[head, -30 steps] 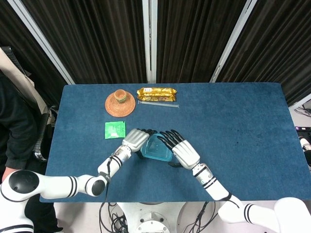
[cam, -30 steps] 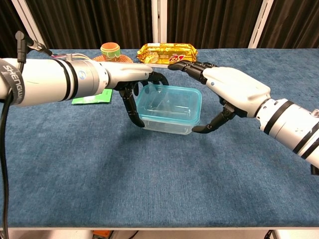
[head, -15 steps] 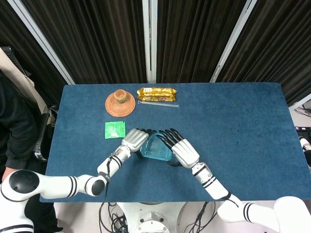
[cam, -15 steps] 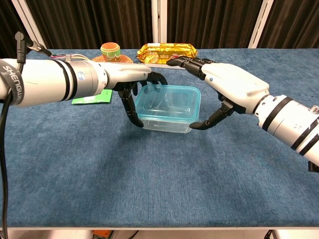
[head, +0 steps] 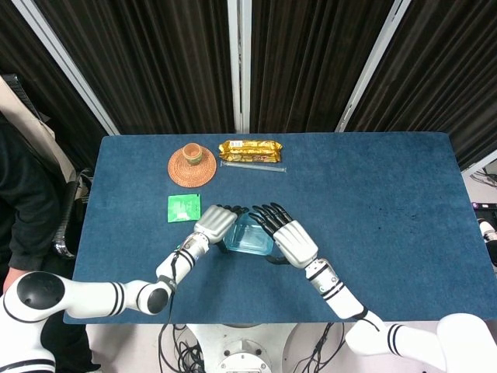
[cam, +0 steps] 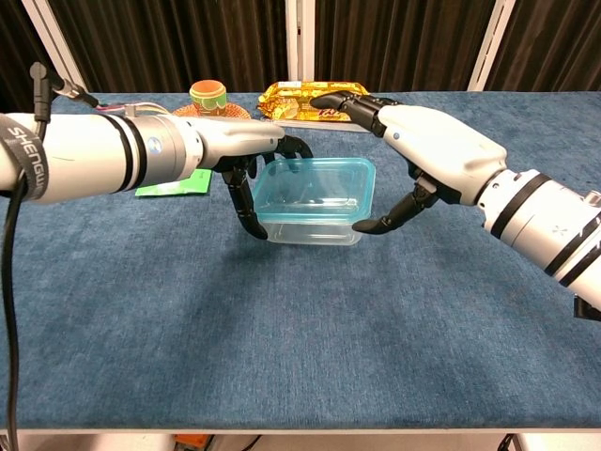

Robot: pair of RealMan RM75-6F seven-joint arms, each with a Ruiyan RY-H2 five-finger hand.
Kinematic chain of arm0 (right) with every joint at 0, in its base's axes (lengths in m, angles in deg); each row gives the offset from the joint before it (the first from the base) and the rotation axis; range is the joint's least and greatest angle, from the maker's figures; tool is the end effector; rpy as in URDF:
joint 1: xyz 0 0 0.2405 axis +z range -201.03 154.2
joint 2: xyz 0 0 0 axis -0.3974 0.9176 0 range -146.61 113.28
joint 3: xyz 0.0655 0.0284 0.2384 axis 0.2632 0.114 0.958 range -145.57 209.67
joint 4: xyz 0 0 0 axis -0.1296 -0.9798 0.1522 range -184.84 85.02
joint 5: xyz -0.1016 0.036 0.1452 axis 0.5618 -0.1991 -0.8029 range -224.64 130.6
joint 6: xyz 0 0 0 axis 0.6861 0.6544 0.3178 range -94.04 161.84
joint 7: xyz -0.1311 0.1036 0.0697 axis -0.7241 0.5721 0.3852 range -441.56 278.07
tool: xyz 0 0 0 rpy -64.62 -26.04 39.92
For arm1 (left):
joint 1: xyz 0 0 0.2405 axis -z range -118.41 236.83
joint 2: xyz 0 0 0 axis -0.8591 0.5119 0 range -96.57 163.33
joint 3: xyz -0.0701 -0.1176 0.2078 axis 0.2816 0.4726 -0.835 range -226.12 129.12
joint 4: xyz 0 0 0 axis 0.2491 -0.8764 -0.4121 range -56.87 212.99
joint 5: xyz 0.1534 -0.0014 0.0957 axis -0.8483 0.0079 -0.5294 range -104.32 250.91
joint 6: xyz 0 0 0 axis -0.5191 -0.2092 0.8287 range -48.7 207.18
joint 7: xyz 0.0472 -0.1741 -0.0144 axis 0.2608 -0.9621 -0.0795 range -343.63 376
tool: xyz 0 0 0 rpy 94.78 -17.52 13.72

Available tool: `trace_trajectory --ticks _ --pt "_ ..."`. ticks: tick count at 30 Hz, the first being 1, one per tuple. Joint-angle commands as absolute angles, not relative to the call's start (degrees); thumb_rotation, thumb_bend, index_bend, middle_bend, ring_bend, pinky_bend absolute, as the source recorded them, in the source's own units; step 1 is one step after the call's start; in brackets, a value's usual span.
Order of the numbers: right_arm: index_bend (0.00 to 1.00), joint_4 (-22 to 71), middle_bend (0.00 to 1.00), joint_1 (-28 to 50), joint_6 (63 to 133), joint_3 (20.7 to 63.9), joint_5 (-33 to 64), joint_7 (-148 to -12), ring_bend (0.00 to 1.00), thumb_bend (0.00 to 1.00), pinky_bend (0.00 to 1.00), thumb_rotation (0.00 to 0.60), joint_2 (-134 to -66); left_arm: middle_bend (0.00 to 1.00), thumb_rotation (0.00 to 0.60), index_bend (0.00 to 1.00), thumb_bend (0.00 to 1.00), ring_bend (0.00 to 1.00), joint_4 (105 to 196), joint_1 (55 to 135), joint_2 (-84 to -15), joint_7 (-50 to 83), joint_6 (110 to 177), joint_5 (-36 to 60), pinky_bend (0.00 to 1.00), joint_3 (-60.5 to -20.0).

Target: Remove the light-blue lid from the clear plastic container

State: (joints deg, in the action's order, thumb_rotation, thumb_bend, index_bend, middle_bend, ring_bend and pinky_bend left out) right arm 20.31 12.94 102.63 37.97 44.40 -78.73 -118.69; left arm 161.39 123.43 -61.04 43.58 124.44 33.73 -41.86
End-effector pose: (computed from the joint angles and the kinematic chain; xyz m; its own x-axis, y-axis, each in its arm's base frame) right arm -0.1089 -0.3183 -0.0380 0.2209 -0.1723 0.9600 -0.8167 -0.5707 0.0855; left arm -0.0528 0.3744 -0.0715 0.5320 0.4466 0.7194 0.8180 -0.4906 -0.3004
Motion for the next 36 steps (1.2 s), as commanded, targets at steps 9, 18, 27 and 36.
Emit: trace_trajectory --ticks 9,18,27,36 --pt "0.0 20.8 0.05 13.1 103.5 38.3 44.4 -78.3 0.0 0.09 0.0 0.6 -118.5 0.24 0.6 0.24 0.0 0.23 161.3 123.5 -61.3 44.5 125.0 34.0 0.29 -42.0" --pt "0.02 20.6 0.08 13.1 104.6 38.3 44.8 -77.6 0.0 0.12 0.0 0.6 -118.8 0.24 0.6 0.24 0.0 0.23 161.7 123.5 -61.2 45.2 125.5 34.1 0.29 -41.9" --pt "0.55 17.9 0.22 13.0 106.0 37.8 45.5 -76.4 0.0 0.35 0.0 0.6 -120.2 0.17 0.6 0.17 0.0 0.19 163.2 123.0 -60.6 44.1 125.5 32.5 0.28 -41.5" --pt "0.71 17.1 0.23 12.9 106.5 37.7 45.6 -76.2 0.0 0.46 0.0 0.6 -120.6 0.12 0.6 0.13 0.0 0.1 164.2 122.0 -59.9 42.1 125.7 30.4 0.16 -41.1"
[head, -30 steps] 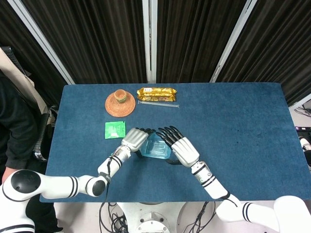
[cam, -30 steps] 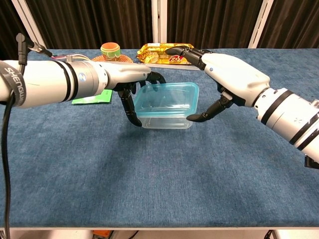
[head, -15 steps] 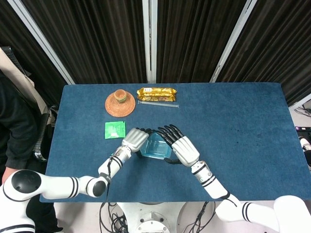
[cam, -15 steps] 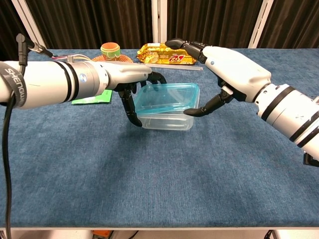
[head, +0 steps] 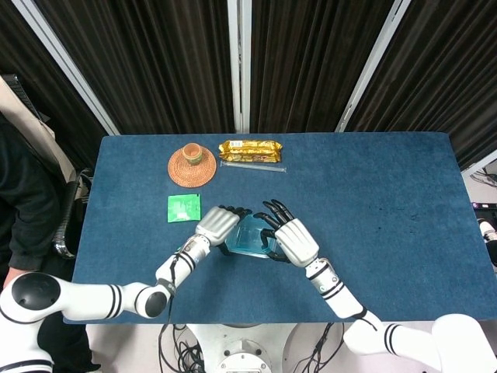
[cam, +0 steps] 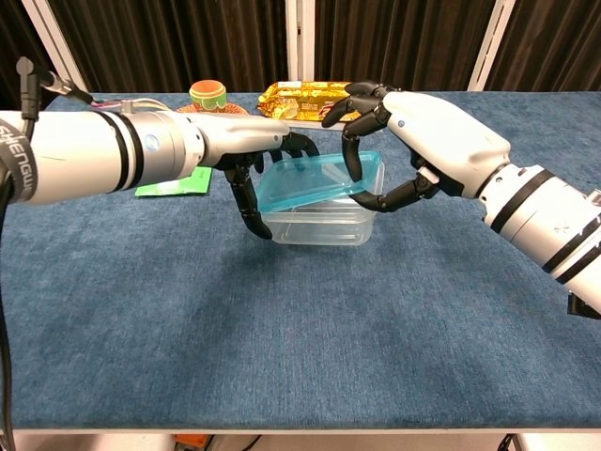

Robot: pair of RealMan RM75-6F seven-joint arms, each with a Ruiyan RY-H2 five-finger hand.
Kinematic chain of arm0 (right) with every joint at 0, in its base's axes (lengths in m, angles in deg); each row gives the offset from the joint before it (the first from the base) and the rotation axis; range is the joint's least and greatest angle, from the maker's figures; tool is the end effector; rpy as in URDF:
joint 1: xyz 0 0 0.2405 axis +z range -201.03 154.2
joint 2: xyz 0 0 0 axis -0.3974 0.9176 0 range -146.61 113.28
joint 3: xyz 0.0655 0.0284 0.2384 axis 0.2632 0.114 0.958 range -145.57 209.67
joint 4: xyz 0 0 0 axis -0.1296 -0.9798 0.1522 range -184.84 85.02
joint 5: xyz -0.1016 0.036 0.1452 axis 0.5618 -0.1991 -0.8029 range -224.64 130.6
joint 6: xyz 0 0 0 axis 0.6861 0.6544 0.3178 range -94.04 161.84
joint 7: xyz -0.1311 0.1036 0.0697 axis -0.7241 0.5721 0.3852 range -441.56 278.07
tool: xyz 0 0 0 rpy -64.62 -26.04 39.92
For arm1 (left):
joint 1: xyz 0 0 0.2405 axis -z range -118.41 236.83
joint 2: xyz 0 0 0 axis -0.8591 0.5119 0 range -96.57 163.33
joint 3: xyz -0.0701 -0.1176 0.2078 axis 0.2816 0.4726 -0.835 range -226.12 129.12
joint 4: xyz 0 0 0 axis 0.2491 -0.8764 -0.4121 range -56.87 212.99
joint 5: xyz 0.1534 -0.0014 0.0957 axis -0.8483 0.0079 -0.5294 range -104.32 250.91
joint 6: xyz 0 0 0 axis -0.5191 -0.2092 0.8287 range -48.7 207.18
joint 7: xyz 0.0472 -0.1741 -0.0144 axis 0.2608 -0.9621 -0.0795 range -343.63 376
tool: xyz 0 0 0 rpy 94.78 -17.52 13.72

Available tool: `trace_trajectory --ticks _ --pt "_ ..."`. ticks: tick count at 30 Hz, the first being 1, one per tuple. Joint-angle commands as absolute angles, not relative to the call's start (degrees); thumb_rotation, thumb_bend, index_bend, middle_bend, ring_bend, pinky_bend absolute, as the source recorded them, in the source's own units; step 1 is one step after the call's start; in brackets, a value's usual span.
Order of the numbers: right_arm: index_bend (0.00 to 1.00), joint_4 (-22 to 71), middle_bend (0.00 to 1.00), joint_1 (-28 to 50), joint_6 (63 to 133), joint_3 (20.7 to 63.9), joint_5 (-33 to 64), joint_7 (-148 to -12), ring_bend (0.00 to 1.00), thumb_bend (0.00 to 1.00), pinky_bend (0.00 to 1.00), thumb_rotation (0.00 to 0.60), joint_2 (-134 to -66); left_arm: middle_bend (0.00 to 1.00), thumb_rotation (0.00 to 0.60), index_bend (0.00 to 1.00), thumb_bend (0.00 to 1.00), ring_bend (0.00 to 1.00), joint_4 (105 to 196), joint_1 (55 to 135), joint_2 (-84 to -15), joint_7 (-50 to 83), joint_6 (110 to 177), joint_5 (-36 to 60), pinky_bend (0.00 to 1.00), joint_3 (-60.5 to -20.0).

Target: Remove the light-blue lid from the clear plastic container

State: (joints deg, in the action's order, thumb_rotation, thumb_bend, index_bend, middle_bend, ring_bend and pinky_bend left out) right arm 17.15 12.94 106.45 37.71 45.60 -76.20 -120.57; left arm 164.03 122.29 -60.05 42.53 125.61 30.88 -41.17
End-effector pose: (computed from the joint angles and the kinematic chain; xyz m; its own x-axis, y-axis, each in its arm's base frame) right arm -0.1069 -0.3188 -0.0352 0.1749 -0.1341 0.9754 -0.8116 -0.5806 0.0657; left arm -0.0461 0.3682 -0.0653 0.5132 0.4354 0.7397 0.8184 -0.5079 -0.2688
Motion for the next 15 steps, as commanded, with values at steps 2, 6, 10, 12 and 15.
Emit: trace_trajectory --ticks 2,6,10,12,15 --pt "0.73 16.9 0.23 12.9 106.5 37.6 45.6 -76.2 0.0 0.48 0.0 0.6 -120.6 0.1 0.6 0.13 0.0 0.06 164.5 121.7 -59.6 41.5 125.8 29.9 0.13 -41.1" --pt "0.77 16.4 0.25 12.9 106.7 37.5 45.8 -76.1 0.0 0.53 0.0 0.6 -120.8 0.05 0.6 0.11 0.0 0.0 165.3 120.9 -59.0 40.4 126.2 28.7 0.08 -40.9" --pt "0.79 15.6 0.26 13.0 107.4 37.7 46.0 -75.4 0.0 0.57 0.0 0.6 -121.1 0.02 0.6 0.09 0.0 0.0 166.3 119.9 -58.3 39.3 126.8 27.4 0.06 -40.9" --pt "0.79 15.1 0.26 13.0 108.0 37.9 46.2 -74.8 0.0 0.58 0.0 0.6 -121.3 0.01 0.6 0.09 0.0 0.0 166.8 119.3 -57.9 38.6 127.1 26.9 0.04 -41.0" --pt "0.79 14.4 0.26 13.0 108.8 38.2 46.3 -74.2 0.0 0.6 0.0 0.6 -121.8 0.0 0.6 0.08 0.0 0.0 167.2 118.7 -57.4 38.0 127.2 26.2 0.03 -41.1"
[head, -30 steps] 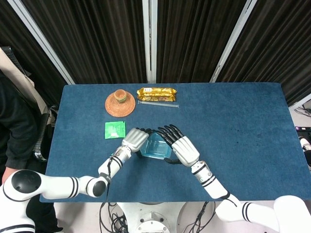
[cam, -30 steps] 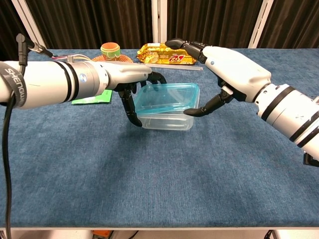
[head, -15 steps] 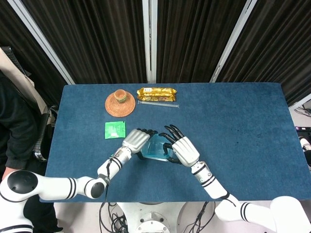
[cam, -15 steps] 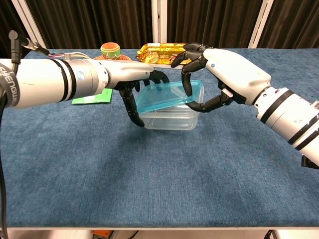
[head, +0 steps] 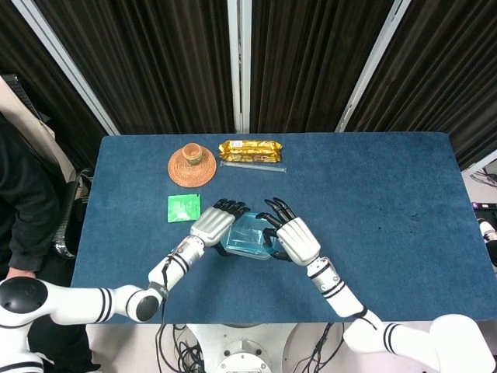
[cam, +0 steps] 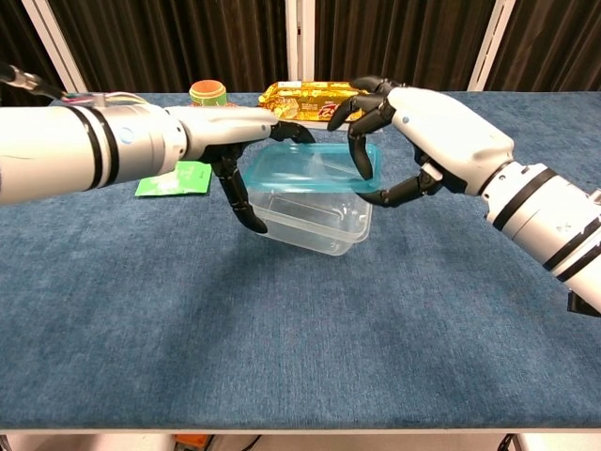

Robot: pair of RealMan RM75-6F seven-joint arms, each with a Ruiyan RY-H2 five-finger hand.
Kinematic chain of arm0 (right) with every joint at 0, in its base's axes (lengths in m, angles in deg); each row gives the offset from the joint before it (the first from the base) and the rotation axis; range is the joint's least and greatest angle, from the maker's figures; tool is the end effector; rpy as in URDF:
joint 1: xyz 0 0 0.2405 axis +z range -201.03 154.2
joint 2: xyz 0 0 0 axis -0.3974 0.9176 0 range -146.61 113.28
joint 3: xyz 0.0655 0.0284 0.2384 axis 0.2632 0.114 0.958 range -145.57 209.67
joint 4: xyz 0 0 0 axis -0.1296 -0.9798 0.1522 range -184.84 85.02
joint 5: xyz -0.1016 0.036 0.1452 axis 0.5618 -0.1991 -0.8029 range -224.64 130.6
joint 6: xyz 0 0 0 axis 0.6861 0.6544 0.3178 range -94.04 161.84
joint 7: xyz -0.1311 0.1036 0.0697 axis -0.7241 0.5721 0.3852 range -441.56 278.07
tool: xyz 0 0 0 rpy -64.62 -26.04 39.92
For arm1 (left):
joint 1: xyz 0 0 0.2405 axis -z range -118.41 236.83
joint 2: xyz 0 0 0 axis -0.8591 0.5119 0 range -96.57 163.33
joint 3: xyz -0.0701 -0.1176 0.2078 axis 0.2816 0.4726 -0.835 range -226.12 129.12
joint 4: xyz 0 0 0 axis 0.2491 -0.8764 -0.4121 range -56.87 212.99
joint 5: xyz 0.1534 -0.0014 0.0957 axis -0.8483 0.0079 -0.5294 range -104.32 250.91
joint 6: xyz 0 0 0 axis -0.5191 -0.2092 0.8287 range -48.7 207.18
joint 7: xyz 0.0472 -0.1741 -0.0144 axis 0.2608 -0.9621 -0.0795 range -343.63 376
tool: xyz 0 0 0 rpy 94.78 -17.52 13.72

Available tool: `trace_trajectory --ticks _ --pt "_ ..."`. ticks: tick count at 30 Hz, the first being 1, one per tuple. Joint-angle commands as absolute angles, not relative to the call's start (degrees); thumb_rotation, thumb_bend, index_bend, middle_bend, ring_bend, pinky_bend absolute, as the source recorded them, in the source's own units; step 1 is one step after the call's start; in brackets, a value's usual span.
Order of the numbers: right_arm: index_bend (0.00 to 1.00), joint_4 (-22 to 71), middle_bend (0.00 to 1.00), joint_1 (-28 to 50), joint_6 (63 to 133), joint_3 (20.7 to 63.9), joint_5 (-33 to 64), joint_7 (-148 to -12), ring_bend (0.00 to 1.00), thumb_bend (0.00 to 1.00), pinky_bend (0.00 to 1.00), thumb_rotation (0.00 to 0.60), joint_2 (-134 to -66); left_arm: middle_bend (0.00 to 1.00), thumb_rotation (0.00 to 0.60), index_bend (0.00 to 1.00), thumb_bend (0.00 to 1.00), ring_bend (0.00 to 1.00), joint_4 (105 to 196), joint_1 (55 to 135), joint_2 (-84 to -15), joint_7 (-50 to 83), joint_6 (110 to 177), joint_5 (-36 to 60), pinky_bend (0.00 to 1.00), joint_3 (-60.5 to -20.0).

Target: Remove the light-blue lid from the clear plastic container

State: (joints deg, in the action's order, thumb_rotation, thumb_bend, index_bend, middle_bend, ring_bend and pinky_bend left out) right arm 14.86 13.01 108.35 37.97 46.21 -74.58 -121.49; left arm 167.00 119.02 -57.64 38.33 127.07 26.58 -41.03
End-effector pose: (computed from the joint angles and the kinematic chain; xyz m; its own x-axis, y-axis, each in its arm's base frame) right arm -0.1073 -0.3215 -0.0321 0.1528 -0.1074 0.9824 -0.8091 -0.5845 0.0619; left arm -0.0542 0.3633 -0.0509 0.4550 0.4418 0.7731 0.8452 -0.4875 -0.2189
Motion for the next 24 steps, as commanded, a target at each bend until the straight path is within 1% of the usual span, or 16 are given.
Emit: trace_trajectory --ticks 1,9,14,19,24 --pt "0.79 14.3 0.26 13.1 109.0 38.3 46.4 -74.0 0.0 0.6 0.0 0.6 -121.9 0.0 0.6 0.07 0.0 0.0 167.3 118.4 -57.1 37.8 127.4 25.9 0.02 -41.2" --pt "0.79 15.6 0.26 13.4 109.0 38.8 46.3 -73.7 0.0 0.6 0.0 0.6 -120.0 0.0 0.6 0.07 0.0 0.0 169.1 115.4 -54.5 34.7 129.4 23.3 0.0 -41.2" --pt "0.79 18.2 0.26 13.1 108.5 38.1 46.6 -74.7 0.0 0.6 0.0 0.6 -116.5 0.0 0.6 0.07 0.0 0.0 170.4 112.7 -51.9 32.1 131.4 21.1 0.0 -41.0" --pt "0.78 21.0 0.26 10.8 108.7 36.7 45.7 -77.5 0.0 0.6 0.0 0.6 -111.1 0.0 0.6 0.07 0.0 0.0 171.9 108.8 -48.4 30.4 136.4 18.4 0.0 -41.3" --pt "0.76 21.1 0.27 8.4 107.5 36.7 42.0 -78.4 0.0 0.6 0.0 0.6 -107.8 0.0 0.6 0.07 0.0 0.0 172.3 104.2 -45.8 27.9 141.8 15.2 0.0 -41.9"
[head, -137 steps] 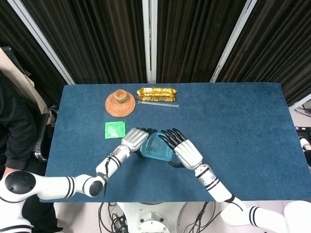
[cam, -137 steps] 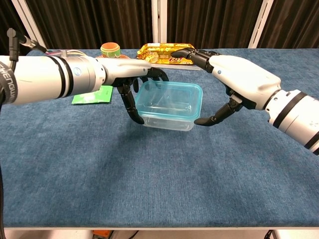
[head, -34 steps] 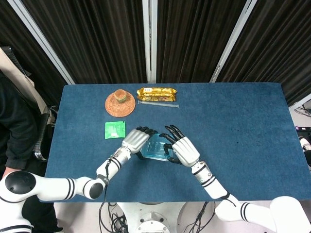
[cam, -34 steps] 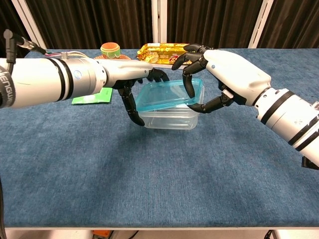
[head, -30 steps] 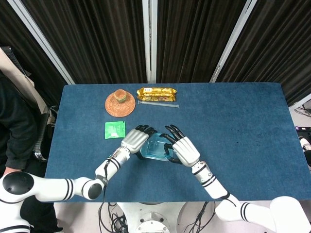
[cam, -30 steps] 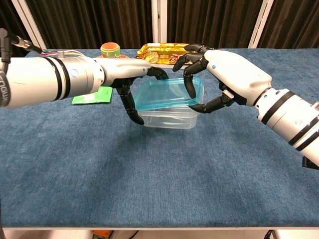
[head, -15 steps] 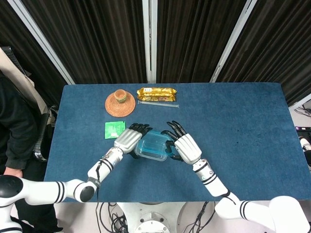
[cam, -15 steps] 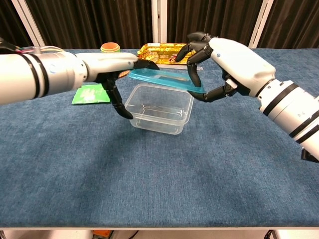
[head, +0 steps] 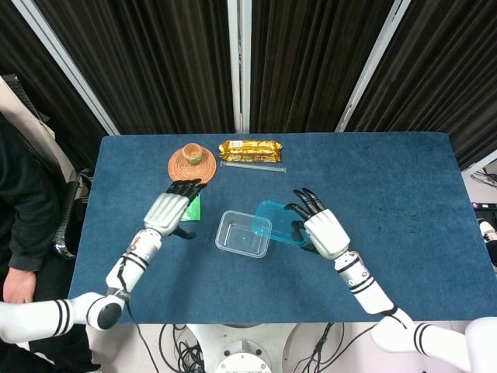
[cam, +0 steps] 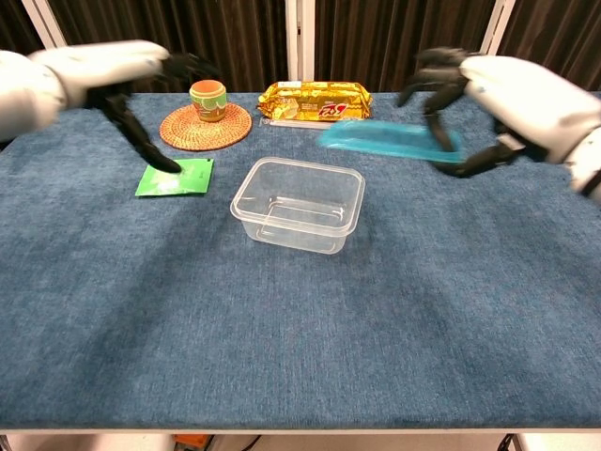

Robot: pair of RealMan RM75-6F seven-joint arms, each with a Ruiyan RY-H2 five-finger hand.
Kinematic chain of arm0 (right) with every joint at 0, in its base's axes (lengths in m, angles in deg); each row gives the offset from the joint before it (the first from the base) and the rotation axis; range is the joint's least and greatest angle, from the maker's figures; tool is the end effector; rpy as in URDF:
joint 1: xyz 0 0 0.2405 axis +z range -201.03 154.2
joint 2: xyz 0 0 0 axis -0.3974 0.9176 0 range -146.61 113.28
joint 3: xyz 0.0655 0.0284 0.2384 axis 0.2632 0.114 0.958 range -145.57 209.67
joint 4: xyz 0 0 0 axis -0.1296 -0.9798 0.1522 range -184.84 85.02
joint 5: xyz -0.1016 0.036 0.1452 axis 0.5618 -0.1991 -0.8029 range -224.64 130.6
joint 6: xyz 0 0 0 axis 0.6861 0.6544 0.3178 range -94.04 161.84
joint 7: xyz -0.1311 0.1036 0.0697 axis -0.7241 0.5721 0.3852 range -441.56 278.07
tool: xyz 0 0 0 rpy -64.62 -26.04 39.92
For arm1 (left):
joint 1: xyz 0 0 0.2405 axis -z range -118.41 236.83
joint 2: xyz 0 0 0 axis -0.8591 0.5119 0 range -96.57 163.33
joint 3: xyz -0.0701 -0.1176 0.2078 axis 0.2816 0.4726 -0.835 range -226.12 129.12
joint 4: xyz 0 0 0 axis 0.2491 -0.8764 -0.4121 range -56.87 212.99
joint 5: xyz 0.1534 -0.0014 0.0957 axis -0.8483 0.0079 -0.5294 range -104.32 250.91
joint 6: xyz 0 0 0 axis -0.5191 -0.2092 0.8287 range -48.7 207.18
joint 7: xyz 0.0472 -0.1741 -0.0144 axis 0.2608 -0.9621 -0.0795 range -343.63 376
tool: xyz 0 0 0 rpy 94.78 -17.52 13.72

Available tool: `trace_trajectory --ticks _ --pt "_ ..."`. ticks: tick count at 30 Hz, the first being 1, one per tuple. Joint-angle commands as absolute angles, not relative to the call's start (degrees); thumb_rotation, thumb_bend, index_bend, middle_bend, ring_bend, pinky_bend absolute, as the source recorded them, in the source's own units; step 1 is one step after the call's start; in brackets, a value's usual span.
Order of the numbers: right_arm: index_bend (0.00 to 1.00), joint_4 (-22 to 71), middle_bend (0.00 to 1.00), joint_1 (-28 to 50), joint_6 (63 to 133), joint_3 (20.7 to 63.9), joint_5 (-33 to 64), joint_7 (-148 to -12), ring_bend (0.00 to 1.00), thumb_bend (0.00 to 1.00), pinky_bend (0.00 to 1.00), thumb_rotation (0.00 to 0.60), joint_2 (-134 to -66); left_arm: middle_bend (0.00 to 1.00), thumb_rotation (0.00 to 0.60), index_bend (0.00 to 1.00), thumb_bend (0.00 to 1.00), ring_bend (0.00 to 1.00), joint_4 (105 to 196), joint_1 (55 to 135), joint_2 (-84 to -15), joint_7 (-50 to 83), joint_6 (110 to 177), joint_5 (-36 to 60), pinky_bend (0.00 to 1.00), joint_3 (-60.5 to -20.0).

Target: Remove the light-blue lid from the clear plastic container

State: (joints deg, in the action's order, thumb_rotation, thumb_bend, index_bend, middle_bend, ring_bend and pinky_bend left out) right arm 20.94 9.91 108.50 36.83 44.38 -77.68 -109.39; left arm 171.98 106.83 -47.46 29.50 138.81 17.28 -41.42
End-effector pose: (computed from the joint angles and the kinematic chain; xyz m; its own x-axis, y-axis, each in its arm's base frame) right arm -0.1535 -0.3307 0.0232 0.2784 -0.0421 0.9595 -0.8247 -0.5226 0.2163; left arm -0.1189 0.3716 0.0346 0.3196 0.2890 0.9024 0.9197 -0.3240 -0.2219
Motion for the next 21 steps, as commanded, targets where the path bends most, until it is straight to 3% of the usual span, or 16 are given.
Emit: trace_trajectory --ticks 1,4,7,12,14,21 --pt "0.75 20.4 0.26 8.0 106.9 36.7 41.0 -78.6 0.0 0.6 0.0 0.6 -107.5 0.0 0.6 0.07 0.0 0.0 172.0 102.9 -45.4 27.4 143.3 14.2 0.0 -42.2" --pt "0.71 18.1 0.26 7.7 104.5 36.8 38.8 -79.1 0.0 0.59 0.0 0.6 -107.8 0.0 0.6 0.07 0.0 0.0 171.1 100.0 -44.4 26.4 146.4 12.6 0.0 -43.0" --pt "0.57 17.2 0.22 7.9 101.3 37.0 36.6 -80.4 0.0 0.49 0.0 0.6 -108.1 0.0 0.6 0.07 0.0 0.0 170.7 97.2 -43.4 25.1 148.5 11.7 0.0 -43.7" --pt "0.03 20.4 0.04 8.2 96.2 37.6 32.1 -85.1 0.0 0.07 0.0 0.6 -106.8 0.0 0.6 0.07 0.0 0.0 170.5 93.0 -41.5 22.6 151.0 10.3 0.0 -44.7" --pt "0.0 22.8 0.0 8.1 95.2 37.8 30.8 -86.9 0.0 0.01 0.0 0.6 -105.7 0.0 0.6 0.07 0.0 0.0 170.4 91.4 -40.8 21.8 151.7 10.1 0.0 -44.9" --pt "0.0 32.9 0.0 5.4 96.0 37.5 28.7 -88.3 0.0 0.0 0.0 0.6 -97.6 0.0 0.6 0.08 0.0 0.0 169.4 86.4 -37.7 20.8 155.0 8.6 0.0 -45.7"
